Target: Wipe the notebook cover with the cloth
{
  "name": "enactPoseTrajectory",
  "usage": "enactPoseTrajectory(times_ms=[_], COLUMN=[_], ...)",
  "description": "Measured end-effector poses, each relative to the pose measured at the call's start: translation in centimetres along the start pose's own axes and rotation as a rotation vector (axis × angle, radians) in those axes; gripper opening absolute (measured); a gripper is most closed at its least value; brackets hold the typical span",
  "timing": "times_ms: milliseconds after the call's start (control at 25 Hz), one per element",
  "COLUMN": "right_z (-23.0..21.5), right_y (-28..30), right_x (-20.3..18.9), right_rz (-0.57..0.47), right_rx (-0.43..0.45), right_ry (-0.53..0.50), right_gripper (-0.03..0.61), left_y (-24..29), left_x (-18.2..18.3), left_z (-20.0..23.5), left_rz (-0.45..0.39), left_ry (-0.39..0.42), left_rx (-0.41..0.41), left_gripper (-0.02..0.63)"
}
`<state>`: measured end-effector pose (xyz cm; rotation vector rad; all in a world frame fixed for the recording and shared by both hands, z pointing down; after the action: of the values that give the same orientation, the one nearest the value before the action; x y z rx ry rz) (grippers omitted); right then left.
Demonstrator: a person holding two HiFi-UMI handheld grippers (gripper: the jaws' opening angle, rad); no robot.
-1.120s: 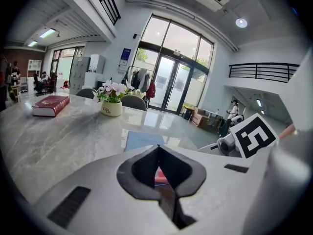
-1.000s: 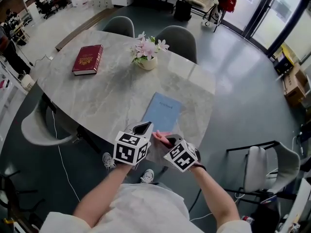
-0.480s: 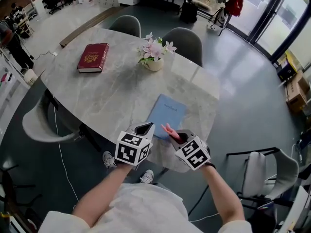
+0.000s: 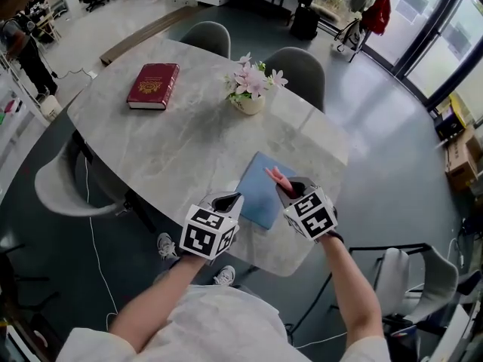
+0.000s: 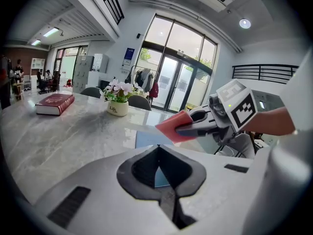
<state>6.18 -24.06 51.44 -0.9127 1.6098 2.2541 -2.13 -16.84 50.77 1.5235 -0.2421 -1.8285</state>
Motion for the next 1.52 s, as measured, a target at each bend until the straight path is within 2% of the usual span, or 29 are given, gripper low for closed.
enactPoseTrajectory(times_ms=[480, 720, 920, 1520], right_z=[-3.9, -4.5, -4.6, -2.2], right_y=[6.9, 9.7, 11.1, 10.6], right_x=[2.0, 1.0, -0.2, -0.4], right_rz=[0.106, 0.204, 0.253, 0.237], right_rx=[-0.051, -0.09, -0.102, -0.072], right_ry=[-0.02, -0.064, -0.048, -0.032], right_gripper=[0.015, 0.015, 0.015, 0.015], left_y=[-0.2, -0.6, -0.6, -0.2], left_x=[1.1, 1.5, 1.7, 1.3], left_z=[2.0, 3.1, 3.7, 4.0], left_rz=[-0.002, -0.002, 0.005, 0.016], left_ry=[0.02, 0.029, 0.039, 0.04], left_rx=[0.0, -0.002, -0.016, -0.033], left_gripper=[0.006, 0.006, 0.006, 0.007])
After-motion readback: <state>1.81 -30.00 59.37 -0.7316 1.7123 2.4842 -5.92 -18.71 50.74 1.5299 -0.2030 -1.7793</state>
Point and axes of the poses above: the fingertips, and each gripper's own axes: y forward along the fingers, z to its left, x out of its top, the point moved 1 cm from there along -y, backward along the fingers, and after that the axes turned 5 degrees about z, right-handed, at the moved point
